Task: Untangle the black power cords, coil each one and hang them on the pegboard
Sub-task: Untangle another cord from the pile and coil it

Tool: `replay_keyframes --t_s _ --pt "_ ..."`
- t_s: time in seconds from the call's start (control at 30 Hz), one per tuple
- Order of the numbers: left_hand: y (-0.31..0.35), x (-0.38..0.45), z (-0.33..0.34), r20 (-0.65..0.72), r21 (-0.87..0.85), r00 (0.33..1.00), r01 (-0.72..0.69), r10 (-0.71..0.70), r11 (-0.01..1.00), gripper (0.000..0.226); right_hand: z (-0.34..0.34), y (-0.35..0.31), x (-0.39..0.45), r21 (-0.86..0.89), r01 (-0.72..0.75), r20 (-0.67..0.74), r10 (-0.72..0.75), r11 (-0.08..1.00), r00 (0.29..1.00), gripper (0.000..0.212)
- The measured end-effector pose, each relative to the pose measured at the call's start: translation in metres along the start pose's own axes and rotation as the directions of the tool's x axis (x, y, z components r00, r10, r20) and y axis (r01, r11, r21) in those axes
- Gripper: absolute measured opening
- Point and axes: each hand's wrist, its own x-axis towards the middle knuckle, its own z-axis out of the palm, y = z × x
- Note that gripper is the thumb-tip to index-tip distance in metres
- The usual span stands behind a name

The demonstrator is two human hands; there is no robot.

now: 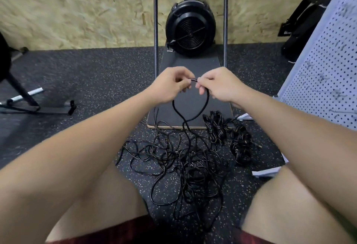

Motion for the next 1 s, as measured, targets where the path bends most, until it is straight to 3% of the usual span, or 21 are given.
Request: replay_keyframes --t_s 0.1,0.23,0.33,0.37,0.47,0.6,0.7,0.73,0.8,0.9,1.0 --pt "-0.025 -0.008 0.009 0.081 -0.134 0.995 0.061 -0.051 0.989 0.009 0.007 0.0 0.007 0.055 0.027 -0.097 -0.022 0.998 0.995 0.036" --pt "-0.063 -0.016 0.025 0.218 -0.091 0.95 0.248 -0.224 0.965 0.022 0.004 0.011 0.021 0.111 0.005 -0.209 0.019 0.994 0.978 0.04" --pt "-0.082 -0.016 0.026 0.144 -0.083 0.937 0.331 -0.317 0.94 0.015 0.005 0.02 0.022 0.167 -0.044 -0.176 0.073 0.985 0.982 0.038" --pt "-0.085 -0.013 0.026 0.08 -0.073 0.935 0.35 -0.345 0.934 0.022 0.008 0.023 0.021 0.23 -0.061 -0.149 0.097 0.971 0.984 0.036" --pt "-0.087 -0.006 0.032 -0.033 -0.075 0.942 0.33 -0.333 0.941 0.034 0.022 0.023 0.025 0.487 -0.126 -0.036 0.164 0.864 0.986 0.03" --pt "-0.076 -0.003 0.059 0.237 -0.041 0.965 0.121 -0.108 0.992 0.041 0.032 0.013 0.038 0.788 -0.203 0.08 0.23 0.581 0.97 0.018" --pt "-0.075 0.002 0.079 0.209 -0.162 0.977 0.071 -0.036 0.984 0.02 0.032 0.011 0.047 0.88 -0.205 0.11 0.236 0.428 0.965 0.014" --pt "-0.076 0.005 0.08 0.175 -0.186 0.984 0.074 -0.041 0.98 0.01 0.03 0.012 0.05 0.892 -0.193 0.105 0.228 0.409 0.968 0.013" --pt "-0.077 0.013 0.077 0.125 -0.259 0.984 0.158 -0.129 0.953 0.016 0.023 0.016 0.056 0.905 -0.165 0.082 0.219 0.391 0.972 0.014" --pt "-0.082 0.018 0.076 0.087 -0.477 0.961 0.272 -0.264 0.836 0.021 0.012 0.02 0.058 0.92 -0.146 0.069 0.216 0.363 0.974 0.014" --pt "-0.091 0.017 0.083 0.069 -0.347 0.952 0.303 -0.298 0.888 0.027 0.009 0.02 0.055 0.923 -0.139 0.085 0.161 0.358 0.983 0.013"
